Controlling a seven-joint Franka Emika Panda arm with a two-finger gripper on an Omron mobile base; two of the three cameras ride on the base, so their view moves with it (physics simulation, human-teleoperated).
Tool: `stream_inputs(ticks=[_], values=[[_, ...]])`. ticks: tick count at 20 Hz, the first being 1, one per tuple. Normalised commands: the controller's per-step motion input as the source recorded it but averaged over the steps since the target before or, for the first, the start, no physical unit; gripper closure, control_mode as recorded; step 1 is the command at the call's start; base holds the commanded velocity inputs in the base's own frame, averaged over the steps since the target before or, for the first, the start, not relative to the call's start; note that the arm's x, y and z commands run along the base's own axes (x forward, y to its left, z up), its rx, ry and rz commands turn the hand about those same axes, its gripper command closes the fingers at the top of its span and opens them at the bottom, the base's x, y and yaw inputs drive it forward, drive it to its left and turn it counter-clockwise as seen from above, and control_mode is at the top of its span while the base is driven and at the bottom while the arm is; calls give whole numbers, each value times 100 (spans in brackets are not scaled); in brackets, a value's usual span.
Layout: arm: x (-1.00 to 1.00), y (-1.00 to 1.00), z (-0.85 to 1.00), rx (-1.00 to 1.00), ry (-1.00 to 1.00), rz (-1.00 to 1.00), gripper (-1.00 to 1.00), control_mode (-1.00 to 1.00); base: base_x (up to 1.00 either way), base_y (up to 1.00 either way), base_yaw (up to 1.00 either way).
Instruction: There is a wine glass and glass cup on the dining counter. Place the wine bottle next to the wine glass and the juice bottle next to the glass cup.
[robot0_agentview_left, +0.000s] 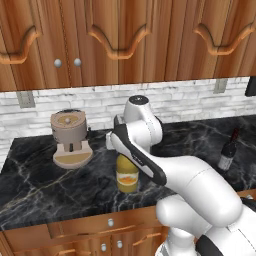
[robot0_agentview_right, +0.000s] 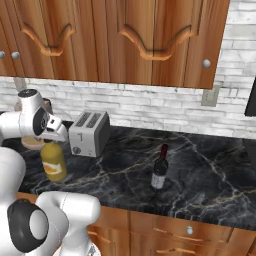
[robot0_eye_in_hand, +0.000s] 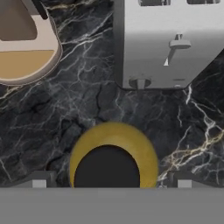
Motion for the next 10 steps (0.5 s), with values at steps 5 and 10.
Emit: stream_inputs(ticks=[5, 10], values=[[3, 0, -10, 0, 2, 0, -100, -100, 0, 0, 0], [0, 1, -2, 0, 0, 0, 100, -100, 0, 0, 0]])
